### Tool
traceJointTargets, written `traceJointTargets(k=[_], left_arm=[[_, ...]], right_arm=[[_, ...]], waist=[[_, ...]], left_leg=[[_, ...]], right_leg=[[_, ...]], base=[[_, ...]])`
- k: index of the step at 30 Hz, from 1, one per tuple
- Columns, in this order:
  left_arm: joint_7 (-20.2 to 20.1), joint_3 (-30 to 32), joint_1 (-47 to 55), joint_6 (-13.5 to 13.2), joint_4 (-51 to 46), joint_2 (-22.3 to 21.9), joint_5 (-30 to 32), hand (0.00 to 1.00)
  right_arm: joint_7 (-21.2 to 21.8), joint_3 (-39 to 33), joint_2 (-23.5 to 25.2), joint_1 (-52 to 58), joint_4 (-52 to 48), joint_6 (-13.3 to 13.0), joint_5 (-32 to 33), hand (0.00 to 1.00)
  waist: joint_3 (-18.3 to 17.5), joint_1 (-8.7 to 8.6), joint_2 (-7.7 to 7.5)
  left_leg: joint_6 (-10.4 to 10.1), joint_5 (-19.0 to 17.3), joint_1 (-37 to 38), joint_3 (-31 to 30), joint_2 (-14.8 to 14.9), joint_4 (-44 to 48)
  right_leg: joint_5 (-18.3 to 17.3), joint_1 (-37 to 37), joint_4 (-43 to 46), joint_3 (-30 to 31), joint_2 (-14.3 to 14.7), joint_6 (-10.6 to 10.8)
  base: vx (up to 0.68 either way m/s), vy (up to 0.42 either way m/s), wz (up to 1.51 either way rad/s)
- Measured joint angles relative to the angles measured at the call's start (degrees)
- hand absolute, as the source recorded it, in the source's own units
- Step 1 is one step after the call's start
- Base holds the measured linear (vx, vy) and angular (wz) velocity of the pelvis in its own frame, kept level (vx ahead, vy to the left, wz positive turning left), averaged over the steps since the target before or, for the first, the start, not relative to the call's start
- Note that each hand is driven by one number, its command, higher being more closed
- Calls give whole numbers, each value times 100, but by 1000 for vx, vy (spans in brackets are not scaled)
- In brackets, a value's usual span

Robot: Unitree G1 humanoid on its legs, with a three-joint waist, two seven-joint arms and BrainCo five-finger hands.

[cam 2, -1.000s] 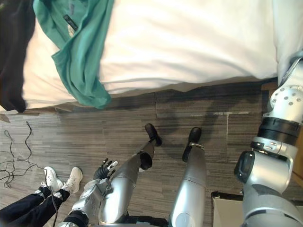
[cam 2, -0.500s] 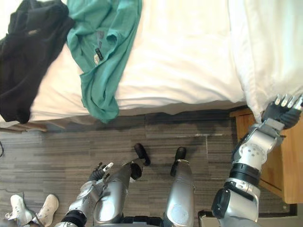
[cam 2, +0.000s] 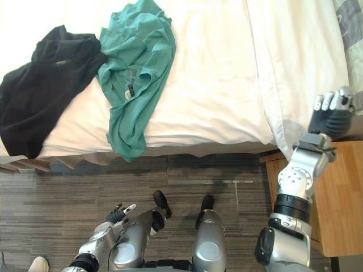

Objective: Tidy the bed and pick cloth on bed and put in laundry

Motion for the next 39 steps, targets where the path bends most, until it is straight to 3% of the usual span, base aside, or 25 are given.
traceJointTargets(k=[1,4,7,10,14,20,27,33,39], left_arm=[[-9,-2,2,14,11,50,2,0],[-67,-9,-30,63,100,126,-11,0],[-157,-40,-130,75,231,126,-149,0],[-222,-226,-372,77,290,10,-250,0],[-225,-222,-511,75,284,-106,-355,0],[-220,-175,-653,42,213,-230,-463,0],[-229,-104,-654,-311,184,-398,-463,0],[-222,58,-681,-505,243,-629,-463,0],[-221,166,-704,-644,473,-753,-466,0]], right_arm=[[98,313,-141,-214,218,232,-1,100],[305,740,-323,-641,631,448,-5,100],[383,1019,-507,-973,958,455,-3,100],[382,1351,-735,-1429,1169,417,-4,100],[444,1565,-683,-1549,889,252,7,100],[649,1714,-298,-1580,163,-62,338,100],[1532,1726,241,-1146,156,-118,814,100],[2411,1759,915,-556,619,-107,999,100],[2317,2078,1570,883,2317,142,945,100]], waist=[[-6,-1,11],[-4,120,76],[15,213,225],[87,453,598],[114,582,784],[115,596,813],[111,566,817],[86,415,784],[23,301,744]], left_leg=[[2,-2,-159,-103,0,93],[14,6,-605,-201,7,284],[69,39,-1005,-291,-18,421],[102,93,-1558,-327,-72,488],[122,233,-1991,-248,-85,433],[104,492,-2374,-51,-58,156],[-13,639,-2198,85,-97,-210],[-49,698,-1772,211,-129,-501],[-183,844,-1372,231,-224,-949]], right_leg=[[-3,-108,58,-32,4,-3],[-29,-533,303,-68,-47,-42],[-80,-924,563,-121,-142,-72],[-105,-1563,866,-113,-259,-88],[-93,-2148,1062,9,-308,-124],[-24,-2799,1120,101,-302,-245],[-79,-2868,1144,176,-285,-312],[-79,-2577,1013,236,-231,-312],[-86,-2316,882,231,-203,-301]], base=[[-24,-9,18],[-56,2,20],[-75,23,26],[-98,5,20],[-52,-39,4],[-1,-53,-7],[47,-55,-5],[66,-35,-12],[69,-33,-5]])
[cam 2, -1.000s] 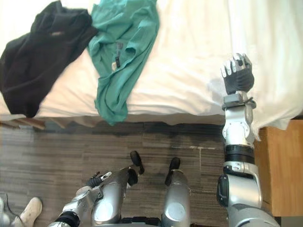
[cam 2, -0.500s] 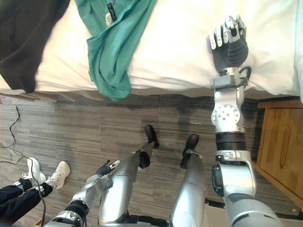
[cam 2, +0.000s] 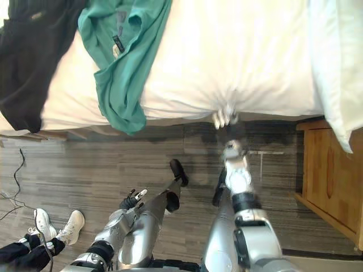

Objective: Tidy the bed and pick cloth on bed and put in laundry

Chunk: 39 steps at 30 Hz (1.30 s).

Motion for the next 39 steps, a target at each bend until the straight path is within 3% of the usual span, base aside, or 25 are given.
traceJointTargets(k=[4,8,9,12,16,19,23,27,30,34,39], left_arm=[[-5,56,4,-25,215,-13,4,0],[-12,29,51,-34,393,86,18,0],[-13,-23,93,-34,393,155,40,0],[-18,-162,215,-16,387,320,137,0],[-60,-158,437,79,377,467,360,0],[-108,-156,505,131,345,509,470,0],[-142,-148,742,320,2,629,505,0],[-121,-159,897,543,-187,685,504,0],[-15,-170,904,626,-186,674,504,0],[128,-174,903,629,-171,637,505,0],[344,-146,897,623,-39,631,556,0]], right_arm=[[-23,6,273,528,211,-9,-5,100],[-25,-69,258,595,372,-43,-72,100],[-54,-154,256,622,472,-66,-143,0],[-335,-397,174,798,716,-107,-593,0],[-1594,-527,55,1093,894,-420,-2670,0],[-2223,-646,4,1270,1001,-453,-3587,0],[-2924,-783,10,1462,1166,-490,-4610,0],[-3092,-854,32,1659,1172,-499,-4770,0],[-3065,-945,154,1880,1200,-452,-4775,0],[-2659,-1062,341,2294,1339,-192,-4776,0],[-2405,-1145,466,2355,1426,125,-5021,0]], waist=[[3,-85,-35],[-92,-169,-233],[-119,-176,-287],[-147,-179,-365],[-144,-211,-397],[-150,-217,-425],[-218,-252,-630],[-448,-284,-833],[-552,-324,-897],[-637,-422,-952],[-763,-377,-1002]], left_leg=[[41,56,519,-20,-43,-164],[7,26,866,-161,-76,-158],[3,22,906,-201,-77,-153],[0,-6,1117,-332,-84,-151],[-7,-118,1656,-338,-81,-169],[1,-137,1849,-372,-82,-191],[49,-105,2186,-496,-113,-338],[48,-100,2457,-598,-241,-644],[21,-82,2576,-790,-347,-873],[19,-85,2692,-1150,-438,-938],[24,-97,2864,-1178,-466,-933]], right_leg=[[-4,526,-95,-58,6,12],[-71,971,-211,-106,4,100],[-83,1054,-236,-137,7,110],[-78,1399,-386,-214,36,178],[33,2088,-772,-219,122,275],[115,2387,-996,-268,164,331],[228,2838,-1336,-399,215,384],[240,3091,-1528,-450,228,411],[233,3218,-1638,-459,240,424],[125,3519,-1844,-224,401,389],[149,3759,-1997,-227,409,435]], base=[[98,-32,-5],[42,-22,4],[36,-24,19],[46,-11,10],[54,7,-13],[44,-2,-1],[53,1,8],[56,24,5],[76,35,17],[124,-3,38],[128,-11,1]])
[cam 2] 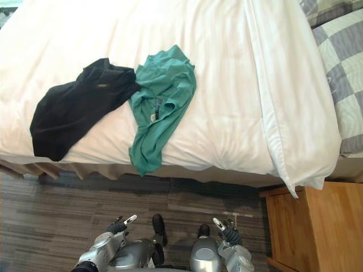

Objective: Tidy the bed and pick cloth on bed and put in laundry

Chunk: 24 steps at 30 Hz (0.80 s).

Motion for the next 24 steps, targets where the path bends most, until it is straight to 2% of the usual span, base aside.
traceJointTargets(k=[2,4,6,10,11,13,15,17,18,19,20,21,22,23,24], left_arm=[[-8,93,2,-28,31,-10,4,0],[-3,282,9,-94,79,-25,5,0],[10,422,11,-173,221,7,-3,0],[21,512,53,-327,420,82,-22,0],[23,682,71,-397,431,87,-48,0],[14,888,141,-414,602,85,-53,0],[-15,923,145,-452,672,127,-50,0],[-41,907,167,-518,699,124,-45,0],[-92,870,185,-526,722,135,-31,0],[-113,862,193,-522,770,128,12,0],[-133,817,211,-483,790,73,46,0],[-129,736,151,-478,793,199,171,0],[-98,637,136,-470,789,267,254,0],[-98,618,98,-425,784,266,268,0],[-94,615,64,-397,785,247,296,0]], right_arm=[[78,-9,-1,-21,5,63,-200,0],[160,-7,-15,-24,87,106,-200,0],[177,-9,-78,-24,121,135,-200,0],[183,-204,-99,40,104,116,-189,0],[183,-375,-86,38,100,118,-193,0],[179,-561,-118,59,114,121,-193,0],[171,-574,-368,165,187,120,-176,0],[170,-571,-579,242,300,126,-115,0],[172,-568,-663,234,362,137,-94,0],[173,-569,-709,242,366,137,-99,0],[173,-591,-727,307,360,118,-141,0],[160,-633,-527,312,407,118,-151,0],[168,-651,-451,317,410,120,-146,0],[189,-645,-296,305,413,107,-156,0],[98,-645,-192,299,414,39,-238,0]], waist=[[-3,12,2],[3,23,20],[6,16,48],[6,24,25],[36,22,-90],[9,-7,-34],[1,-158,-30],[-6,-186,-17],[-9,-277,-8],[-29,-308,40],[-86,-316,141],[-41,-271,-28],[-49,-232,-98],[-87,-187,-82],[-99,-116,-60]], left_leg=[[34,-166,-65,15,13,215],[-1,-854,-535,63,202,1511],[-48,-1192,-780,74,395,2409],[-129,-1248,-870,28,437,2799],[-244,-1389,-1025,-51,467,3073],[-362,-1632,-1175,-218,1043,3663],[-523,-1617,-1234,-793,1565,3758],[-663,-1534,-1210,-1242,1819,3723],[-834,-1486,-1154,-1377,1886,3557],[-1056,-1444,-1057,-1367,1894,3343],[-1490,-1462,-975,-1336,1883,3142],[-1593,-1597,-1018,-1230,1720,3452],[-1524,-1737,-1062,-1175,1630,3590],[-1372,-1903,-1163,-1098,1589,3779],[-1252,-1984,-1186,-994,1576,3833]], right_leg=[[-63,14,43,1,-15,10],[-284,16,376,22,-78,10],[-529,17,775,28,-100,13],[-944,-183,1495,60,-313,-52],[-1041,-331,1743,83,-464,-96],[-1130,-494,2045,204,-493,-164],[-1311,-630,2399,304,-731,-27],[-1450,-857,2752,519,-947,168],[-1516,-946,2895,624,-1092,310],[-1476,-969,2914,678,-1184,460],[-1354,-949,2827,683,-1247,697],[-1164,-802,2603,753,-1443,811],[-911,-666,2236,726,-1508,802],[-381,-550,1786,725,-1475,680],[6,-546,1576,719,-1468,293]], base=[[93,-11,0],[93,-25,-1],[53,-33,-5],[-14,-59,5],[-108,-72,-11],[-91,-39,-21],[-53,114,1],[-41,262,-4],[-11,308,3],[2,605,9],[11,577,10],[20,716,6],[12,590,-8],[-4,589,-20],[-31,596,-36]])
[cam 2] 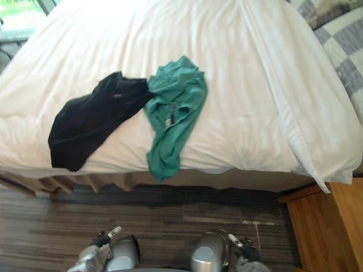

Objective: Tidy the bed and pick cloth on bed and put in laundry

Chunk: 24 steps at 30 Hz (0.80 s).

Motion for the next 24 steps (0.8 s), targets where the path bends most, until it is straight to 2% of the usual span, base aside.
traceJointTargets(k=[1,2,3,4,5,6,7,8,10,11,15,18,20,24], left_arm=[[5,-25,16,8,-61,-30,120,0],[9,-26,41,25,-106,-8,178,0],[20,-74,70,70,-118,37,292,0],[42,-223,45,155,-118,65,459,0],[65,-282,12,195,-120,52,581,0],[79,-397,-44,275,-122,30,709,0],[81,-417,-86,306,-122,9,780,0],[83,-417,-161,391,-122,-59,837,0],[82,-415,-168,414,-119,-112,837,0],[82,-415,-143,407,-121,-180,837,0],[82,-370,-57,263,-134,-189,841,0],[82,-360,-39,47,-147,-201,842,0],[101,-359,-49,-104,-142,-196,782,0],[70,-350,-14,-139,-138,-155,713,0]], right_arm=[[5,57,-20,-5,20,-68,-122,0],[52,178,-32,-6,20,-94,-229,0],[140,373,-13,-14,20,-105,-331,0],[259,534,20,-18,20,-114,-337,0],[350,555,62,-31,19,-129,-335,0],[405,591,108,-38,-4,-183,-331,0],[429,656,104,-36,-33,-200,-326,0],[473,739,93,-64,-133,-249,-295,0],[499,777,102,-71,-210,-299,-235,0],[502,778,94,-70,-222,-294,-180,0],[499,900,118,-160,-168,-255,-183,0],[490,928,80,-277,-118,-223,-181,0],[402,925,0,-360,-113,-213,-181,0],[288,772,-65,-337,-116,-89,-65,0]], waist=[[-46,74,42],[-72,93,69],[-141,88,30],[-181,72,2],[-211,60,-32],[-251,28,-96],[-256,17,-104],[-294,4,-148],[-296,-14,-64],[-319,-9,-23],[-336,96,18],[-269,162,132],[-172,158,207],[-89,96,173]], left_leg=[[187,-9,15,239,-10,-110],[293,51,57,319,-28,-256],[439,190,153,429,-54,-573],[531,354,258,458,-121,-923],[588,499,311,465,-215,-1196],[684,749,412,494,-402,-1615],[736,883,462,509,-505,-1836],[831,1052,498,513,-669,-2084],[892,1113,576,503,-890,-2172],[899,1120,610,501,-890,-2172],[846,1172,741,518,-876,-2262],[820,1034,508,612,-811,-1925],[804,873,313,783,-698,-1527],[793,865,363,866,-805,-1425]], right_leg=[[603,-49,-290,-114,70,-729],[577,-130,-235,-173,161,-546],[380,-174,-78,-312,458,-213],[160,-168,18,-434,815,12],[19,-167,56,-481,1073,74],[-202,-163,31,-566,1424,42],[-382,-159,-69,-576,1623,-17],[-493,-66,-473,-586,1874,-175],[-500,336,-1054,-556,1823,-450],[-478,389,-1084,-563,1823,-478],[-466,408,-1089,-529,1823,-492],[-509,174,-875,-371,1841,-497],[-611,-18,-468,-358,1764,-508],[-898,-101,81,-380,1482,-502]], base=[[-34,556,-37],[-5,590,-40],[22,482,-25],[30,346,-10],[22,280,10],[29,181,15],[32,171,19],[21,118,11],[-16,84,16],[-24,28,13],[-87,-6,-5],[-105,15,-19],[-86,23,-18],[-70,0,13]])
